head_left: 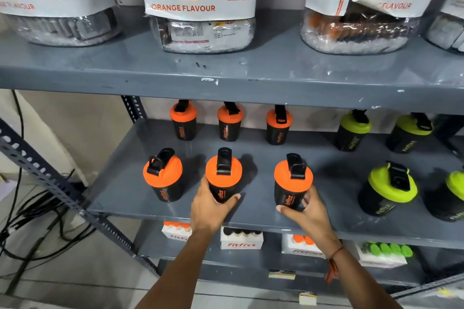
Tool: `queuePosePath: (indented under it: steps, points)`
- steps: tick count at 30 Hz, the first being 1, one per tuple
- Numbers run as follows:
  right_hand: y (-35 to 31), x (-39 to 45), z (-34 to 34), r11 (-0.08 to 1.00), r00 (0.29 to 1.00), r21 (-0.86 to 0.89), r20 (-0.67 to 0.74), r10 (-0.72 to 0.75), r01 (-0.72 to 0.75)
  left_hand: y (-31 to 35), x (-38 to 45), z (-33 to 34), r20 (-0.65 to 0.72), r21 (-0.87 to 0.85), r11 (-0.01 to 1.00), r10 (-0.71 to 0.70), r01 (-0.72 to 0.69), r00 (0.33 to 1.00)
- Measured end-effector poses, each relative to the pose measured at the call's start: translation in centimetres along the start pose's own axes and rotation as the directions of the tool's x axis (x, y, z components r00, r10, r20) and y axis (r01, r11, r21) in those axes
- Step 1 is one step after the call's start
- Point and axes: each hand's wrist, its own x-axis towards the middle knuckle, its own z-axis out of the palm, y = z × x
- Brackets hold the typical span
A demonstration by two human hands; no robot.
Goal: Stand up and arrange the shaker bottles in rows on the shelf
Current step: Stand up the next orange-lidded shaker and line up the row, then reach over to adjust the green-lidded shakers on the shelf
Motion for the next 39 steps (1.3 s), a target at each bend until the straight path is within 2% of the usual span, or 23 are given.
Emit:
queuePosePath:
  steps: [8, 23, 26, 29, 31, 35, 39]
  points:
    - [0.1, 1.2, 0.6, 0.999, 0.998, -0.027, -0.058, 0.02, -0.022, -0.3, 0.1, 0.6, -0.056, -0.001, 1.0, -0.028, 0.028, 0.998]
    - [-0.2, 0.5, 2.0, 0.998, 1.0, -0.059, 0.003, -0.019, 0.019, -0.1, -1.9, 0.1, -0.016, -0.003, 1.0, -0.019, 0.019, 1.0]
    - [-0.7, -0.1, 1.6, 1.0, 0.999, -0.003, 0.024, -0.024, 0.024, 0.3, -3.3, -0.4, -0.083, -0.066, 0.998, -0.01, 0.004, 0.996]
    - [-0.9, -1.6, 0.3, 0.998, 0.999, 0.05, -0.01, -0.034, 0.034, 1.5, -5.9, -0.7, -0.194, 0.06, 0.989, 0.147, -0.138, 0.97]
    - [-0.8, -3.0, -1.0, 0.995, 0.998, 0.095, -0.058, -0.033, 0.039, 2.7, -8.1, -0.1, -0.216, 0.142, 0.961, 0.264, -0.238, 0.94]
    - [0.4, -6.5, -5.3, 0.992, 0.977, 0.114, -0.213, -0.018, 0.043, 5.8, -12.0, 3.2, -0.07, 0.119, 0.914, 0.397, -0.387, 0.915]
    - [2.1, -8.5, -11.5, 0.991, 0.914, 0.129, -0.405, 0.031, 0.024, 9.2, -14.0, 7.4, 0.115, 0.003, 0.881, 0.47, -0.474, 0.875]
